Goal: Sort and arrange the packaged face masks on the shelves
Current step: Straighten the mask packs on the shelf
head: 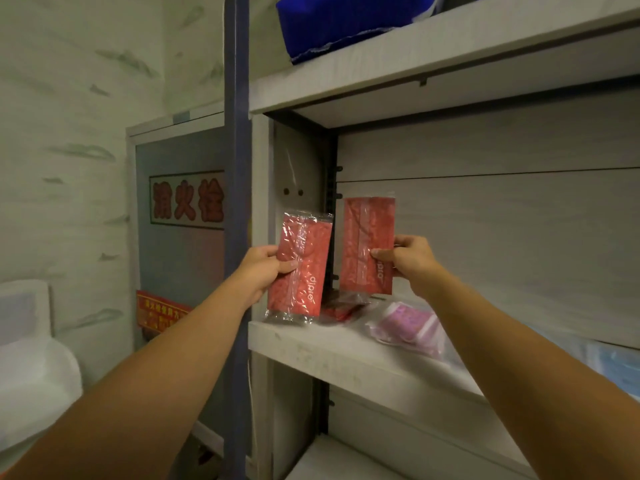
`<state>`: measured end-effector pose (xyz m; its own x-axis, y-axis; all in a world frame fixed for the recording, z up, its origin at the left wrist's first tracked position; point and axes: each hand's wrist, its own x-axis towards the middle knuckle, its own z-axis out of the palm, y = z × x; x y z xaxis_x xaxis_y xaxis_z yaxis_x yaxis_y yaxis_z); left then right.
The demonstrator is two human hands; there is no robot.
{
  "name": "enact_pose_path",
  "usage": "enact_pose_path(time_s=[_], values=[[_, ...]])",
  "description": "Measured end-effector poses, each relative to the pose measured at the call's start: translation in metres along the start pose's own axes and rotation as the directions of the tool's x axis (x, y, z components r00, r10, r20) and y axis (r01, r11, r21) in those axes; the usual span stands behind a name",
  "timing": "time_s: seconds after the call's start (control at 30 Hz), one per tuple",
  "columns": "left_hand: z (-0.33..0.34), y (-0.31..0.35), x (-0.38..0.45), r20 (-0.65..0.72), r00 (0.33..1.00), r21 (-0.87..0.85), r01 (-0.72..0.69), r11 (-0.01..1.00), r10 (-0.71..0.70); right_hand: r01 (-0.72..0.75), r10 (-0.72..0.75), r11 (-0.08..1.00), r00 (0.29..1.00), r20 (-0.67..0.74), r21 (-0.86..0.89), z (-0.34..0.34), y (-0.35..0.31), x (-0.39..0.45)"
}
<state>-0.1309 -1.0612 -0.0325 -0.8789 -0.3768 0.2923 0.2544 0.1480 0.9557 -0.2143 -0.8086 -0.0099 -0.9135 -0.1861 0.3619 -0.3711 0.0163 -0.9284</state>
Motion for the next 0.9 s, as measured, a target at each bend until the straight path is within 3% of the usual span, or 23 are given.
enact_pose_path(time_s=[0.5,0.9], values=[[0.048,-0.041,0.084,0.255,0.959,0.139,0.093,0.986,-0.126,-0.039,0.065,0.982,0.989,-0.134,0.187,0.006,0.029,0.028],[0.041,-0.084,0.101,0.331,0.939,0.498,-0.090,0.862,-0.093,-0.051,0.129,0.936,0.970,-0.205,0.347,0.051,0.047,0.044]])
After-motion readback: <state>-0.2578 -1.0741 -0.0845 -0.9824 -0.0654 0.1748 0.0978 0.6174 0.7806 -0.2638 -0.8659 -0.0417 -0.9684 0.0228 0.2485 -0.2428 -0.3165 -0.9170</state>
